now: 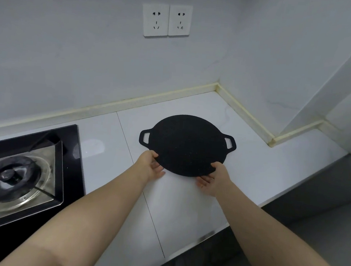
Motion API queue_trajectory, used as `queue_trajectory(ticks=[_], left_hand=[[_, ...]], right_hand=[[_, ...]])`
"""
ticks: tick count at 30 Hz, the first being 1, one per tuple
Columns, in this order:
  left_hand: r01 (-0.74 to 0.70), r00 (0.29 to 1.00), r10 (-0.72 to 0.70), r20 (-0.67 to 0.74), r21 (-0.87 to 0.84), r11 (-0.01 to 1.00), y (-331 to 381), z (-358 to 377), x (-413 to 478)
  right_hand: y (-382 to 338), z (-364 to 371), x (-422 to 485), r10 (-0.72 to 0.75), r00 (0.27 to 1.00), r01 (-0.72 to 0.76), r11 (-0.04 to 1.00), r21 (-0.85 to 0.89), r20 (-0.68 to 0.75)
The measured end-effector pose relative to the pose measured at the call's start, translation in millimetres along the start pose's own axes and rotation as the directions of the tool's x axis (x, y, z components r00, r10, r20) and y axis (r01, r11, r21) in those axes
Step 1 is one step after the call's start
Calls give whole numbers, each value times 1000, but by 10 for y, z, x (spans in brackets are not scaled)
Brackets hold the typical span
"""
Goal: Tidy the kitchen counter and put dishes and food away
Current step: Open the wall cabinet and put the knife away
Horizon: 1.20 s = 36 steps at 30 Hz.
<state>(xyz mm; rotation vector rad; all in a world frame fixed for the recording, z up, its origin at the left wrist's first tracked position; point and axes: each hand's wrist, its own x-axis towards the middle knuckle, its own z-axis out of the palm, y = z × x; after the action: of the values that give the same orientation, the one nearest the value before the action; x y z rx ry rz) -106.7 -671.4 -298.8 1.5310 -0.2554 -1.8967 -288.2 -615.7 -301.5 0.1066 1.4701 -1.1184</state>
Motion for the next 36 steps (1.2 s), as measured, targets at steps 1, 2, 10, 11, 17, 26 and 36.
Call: queue_trajectory(ticks=[1,2,10,11,17,26,36], left_hand=[[-1,1000,1,-10,-28,1000,-13,2,-6],[-4,1000,3,-23,-56,998,-28,6,-14],[-21,999,18,-30,-100,995,-65,-55,-19],[-23,999,20,-27,-100,995,-75,-60,-21],[-53,998,50,-28,-132,990,-165,-32,-118],[-132,987,129,96,29,991,-237,-28,-671],[-613,618,666,418,786,75,-176,-1091,-1855]], right_hand=[[6,-6,1,4,1000,-4,1000,10,-6],[13,-10,-1,5,1000,-4,1000,21,-10],[-14,45,-75,4,999,-2,998,64,-37],[-16,46,-91,7,1000,-5,998,66,-31],[29,-28,-164,42,997,-38,997,69,-57],[149,-2,-645,-35,995,39,999,-33,94],[821,423,-1943,-529,760,639,508,-577,376]])
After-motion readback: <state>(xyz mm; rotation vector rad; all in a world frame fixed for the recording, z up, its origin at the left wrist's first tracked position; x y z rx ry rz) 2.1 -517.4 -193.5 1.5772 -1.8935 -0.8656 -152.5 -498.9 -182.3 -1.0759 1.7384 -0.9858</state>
